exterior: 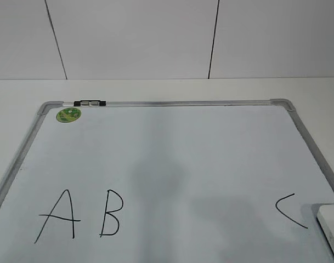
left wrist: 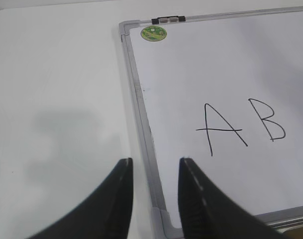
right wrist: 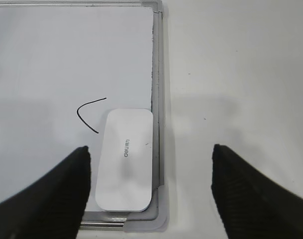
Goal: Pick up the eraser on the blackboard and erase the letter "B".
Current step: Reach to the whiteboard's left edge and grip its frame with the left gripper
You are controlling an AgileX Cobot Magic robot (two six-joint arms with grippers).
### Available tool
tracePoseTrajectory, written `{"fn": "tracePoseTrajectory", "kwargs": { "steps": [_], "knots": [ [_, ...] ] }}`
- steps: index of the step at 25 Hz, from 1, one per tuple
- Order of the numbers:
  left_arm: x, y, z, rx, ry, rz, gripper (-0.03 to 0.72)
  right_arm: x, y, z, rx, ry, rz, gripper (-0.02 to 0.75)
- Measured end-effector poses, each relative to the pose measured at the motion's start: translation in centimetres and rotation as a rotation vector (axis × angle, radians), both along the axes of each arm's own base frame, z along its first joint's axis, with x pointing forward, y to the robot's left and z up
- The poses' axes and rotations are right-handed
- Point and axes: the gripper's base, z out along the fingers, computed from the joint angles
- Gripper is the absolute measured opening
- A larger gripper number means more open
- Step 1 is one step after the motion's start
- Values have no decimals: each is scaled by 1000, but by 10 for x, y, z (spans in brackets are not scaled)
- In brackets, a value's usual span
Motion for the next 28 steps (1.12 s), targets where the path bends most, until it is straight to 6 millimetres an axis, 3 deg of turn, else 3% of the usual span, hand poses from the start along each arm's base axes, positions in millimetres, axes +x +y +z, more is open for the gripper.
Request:
{"fn": "tracePoseTrajectory", "kwargs": {
  "steps": [19,24,28],
  "knots": [
    [0,0,0,0,0,0,235,0,0,0,0,0,0,584],
    [0,0,0,-2,0,-1,236,-5,0,9,19,-21,-11,584],
    [0,-1,0,-13,2,-9,236,-2,1,9,53,67,-18,584]
  ]
}}
